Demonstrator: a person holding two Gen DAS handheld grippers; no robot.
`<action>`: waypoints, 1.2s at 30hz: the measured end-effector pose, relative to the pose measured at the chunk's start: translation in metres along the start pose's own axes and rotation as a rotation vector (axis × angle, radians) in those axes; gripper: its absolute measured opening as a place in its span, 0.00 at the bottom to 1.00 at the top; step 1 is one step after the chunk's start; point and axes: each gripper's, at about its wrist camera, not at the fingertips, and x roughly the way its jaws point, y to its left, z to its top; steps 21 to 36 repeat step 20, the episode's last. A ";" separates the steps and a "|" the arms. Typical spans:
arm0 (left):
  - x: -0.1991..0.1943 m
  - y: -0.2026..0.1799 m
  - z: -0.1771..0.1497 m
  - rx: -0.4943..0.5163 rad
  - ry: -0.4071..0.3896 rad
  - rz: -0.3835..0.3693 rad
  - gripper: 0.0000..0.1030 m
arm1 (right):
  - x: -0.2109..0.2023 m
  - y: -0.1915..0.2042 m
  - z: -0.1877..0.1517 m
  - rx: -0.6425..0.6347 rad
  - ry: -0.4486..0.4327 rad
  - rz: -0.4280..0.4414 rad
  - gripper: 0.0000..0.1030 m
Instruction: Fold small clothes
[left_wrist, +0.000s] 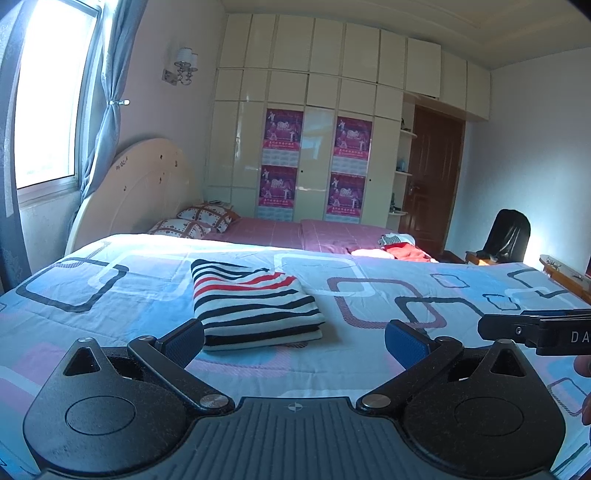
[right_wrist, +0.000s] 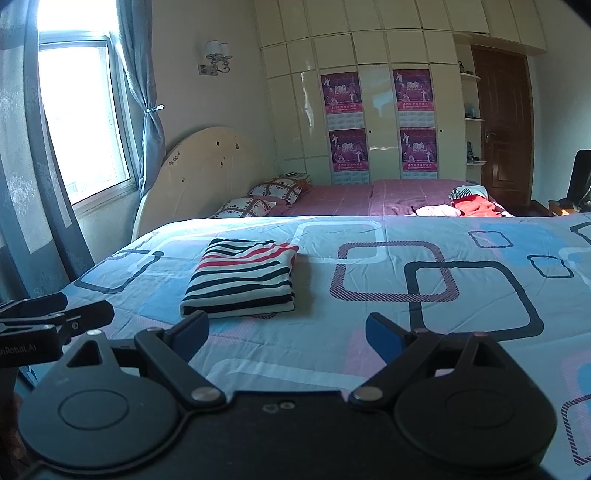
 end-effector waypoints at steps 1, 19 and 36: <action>0.000 0.000 0.000 -0.001 0.001 -0.001 1.00 | 0.000 0.000 0.000 0.001 0.001 0.000 0.89; -0.002 -0.005 0.000 0.013 -0.038 -0.030 1.00 | -0.001 0.000 -0.001 0.001 -0.004 0.003 0.89; -0.002 -0.006 0.000 0.014 -0.030 -0.036 1.00 | -0.001 0.000 -0.001 0.002 -0.004 0.003 0.89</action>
